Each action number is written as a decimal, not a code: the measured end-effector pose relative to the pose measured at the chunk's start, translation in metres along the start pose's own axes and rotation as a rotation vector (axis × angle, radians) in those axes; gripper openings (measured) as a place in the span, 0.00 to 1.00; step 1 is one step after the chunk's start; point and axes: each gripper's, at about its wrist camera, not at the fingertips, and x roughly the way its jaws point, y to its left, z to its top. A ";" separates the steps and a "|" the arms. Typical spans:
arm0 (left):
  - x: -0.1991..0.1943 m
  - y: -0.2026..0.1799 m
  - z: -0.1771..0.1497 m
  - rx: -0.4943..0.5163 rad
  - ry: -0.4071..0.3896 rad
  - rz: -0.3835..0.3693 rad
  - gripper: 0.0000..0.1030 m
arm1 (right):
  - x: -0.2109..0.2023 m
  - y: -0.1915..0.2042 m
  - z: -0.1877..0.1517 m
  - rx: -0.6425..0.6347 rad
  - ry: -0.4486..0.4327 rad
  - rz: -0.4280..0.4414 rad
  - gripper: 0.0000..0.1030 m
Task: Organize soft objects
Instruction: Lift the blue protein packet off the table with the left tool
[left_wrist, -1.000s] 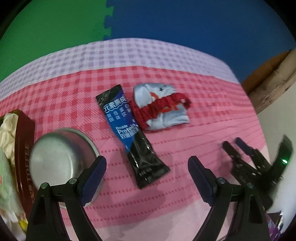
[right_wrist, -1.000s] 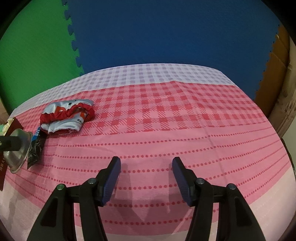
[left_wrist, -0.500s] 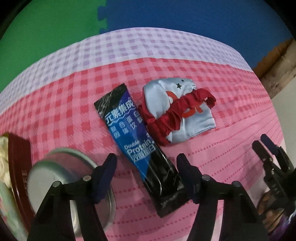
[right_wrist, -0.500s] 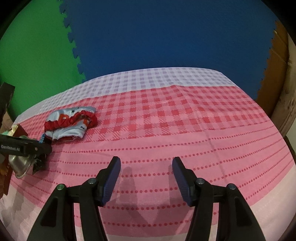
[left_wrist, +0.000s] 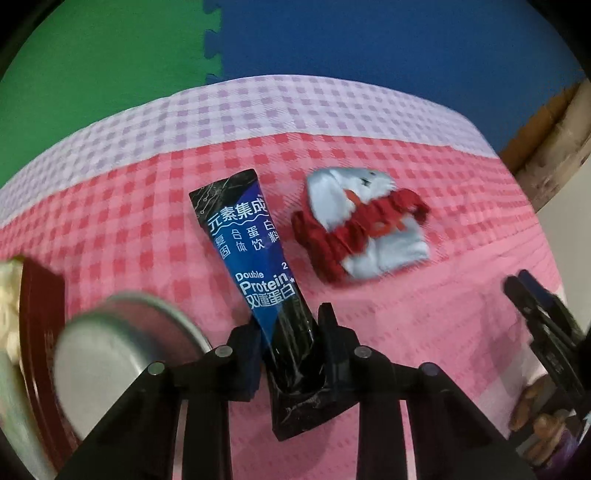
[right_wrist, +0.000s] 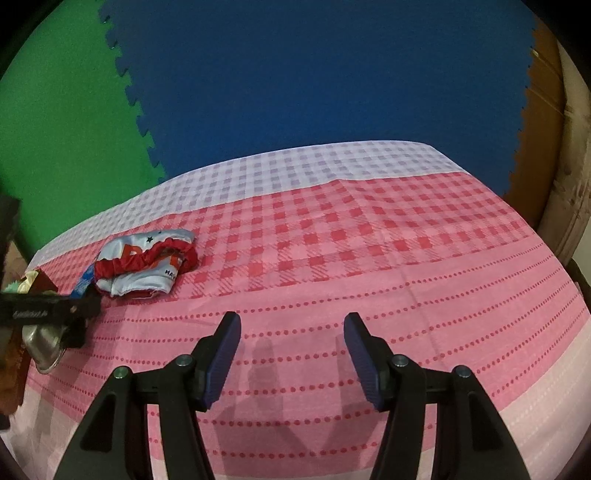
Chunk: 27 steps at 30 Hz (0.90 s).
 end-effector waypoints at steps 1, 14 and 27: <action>-0.006 -0.001 -0.007 -0.013 -0.008 -0.001 0.24 | 0.000 0.000 0.000 0.003 0.000 0.001 0.58; -0.081 -0.027 -0.091 -0.033 -0.120 -0.021 0.24 | 0.003 0.006 -0.001 -0.032 0.027 0.029 0.58; -0.141 -0.005 -0.139 -0.099 -0.177 -0.004 0.24 | 0.023 0.124 0.016 -0.245 0.115 0.330 0.58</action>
